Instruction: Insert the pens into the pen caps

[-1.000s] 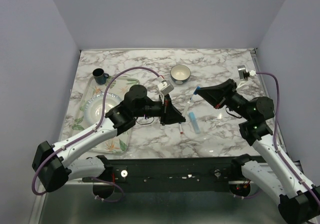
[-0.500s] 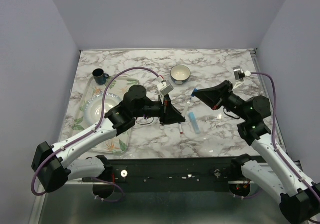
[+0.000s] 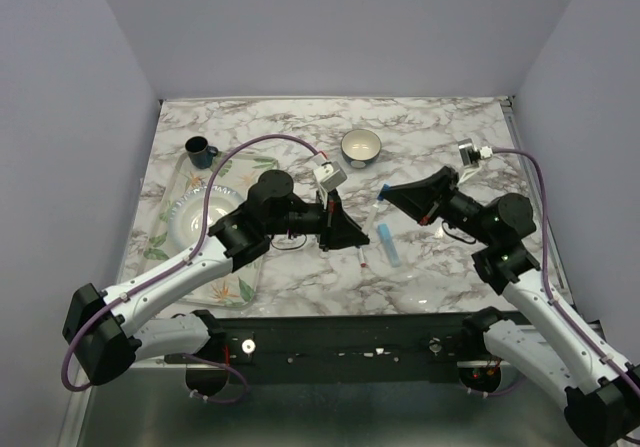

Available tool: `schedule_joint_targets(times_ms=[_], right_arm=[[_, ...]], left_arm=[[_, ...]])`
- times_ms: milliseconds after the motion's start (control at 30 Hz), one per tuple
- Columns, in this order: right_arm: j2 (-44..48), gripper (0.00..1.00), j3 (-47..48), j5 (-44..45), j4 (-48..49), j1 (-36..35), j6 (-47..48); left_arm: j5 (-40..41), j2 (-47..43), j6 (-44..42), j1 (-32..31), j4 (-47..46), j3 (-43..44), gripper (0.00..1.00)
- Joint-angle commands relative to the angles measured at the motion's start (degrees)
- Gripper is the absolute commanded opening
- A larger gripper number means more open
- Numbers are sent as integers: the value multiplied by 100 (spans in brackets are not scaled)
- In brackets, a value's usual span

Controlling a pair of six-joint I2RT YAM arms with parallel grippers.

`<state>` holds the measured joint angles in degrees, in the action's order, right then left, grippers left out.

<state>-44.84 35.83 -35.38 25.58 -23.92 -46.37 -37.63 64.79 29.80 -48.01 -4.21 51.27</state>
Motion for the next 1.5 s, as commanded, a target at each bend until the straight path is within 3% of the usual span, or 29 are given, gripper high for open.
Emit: schedule_joint_targets(times_ms=[0,333,467,700,867,1200,1367,1467], right_arm=[[98,1,-164,136,-510,-209,382],[432,1,-515,365,-800,-403,717],[520,1,-937,242,-143,-429,577],[485,1,-1236,66,201,-464,392],[660,1,-1333,-57,122,-473,287],[1012,1,-1465,-49,-343,-482,-495],[1179,1,-1290,425,-1396,-491,-57],[1232,1,-1324,409,-1442,-499,92]], left_arm=[[238,-160,-168,2,51,-20,0],[309,-63,-159,2,78,24,0],[168,-11,34,20,-212,6,0],[273,-107,333,37,-958,-47,0],[536,7,184,37,-889,244,0],[1055,182,-44,37,-1214,322,0],[1713,261,-203,28,-1223,393,0],[1767,323,-212,28,-1363,419,0]])
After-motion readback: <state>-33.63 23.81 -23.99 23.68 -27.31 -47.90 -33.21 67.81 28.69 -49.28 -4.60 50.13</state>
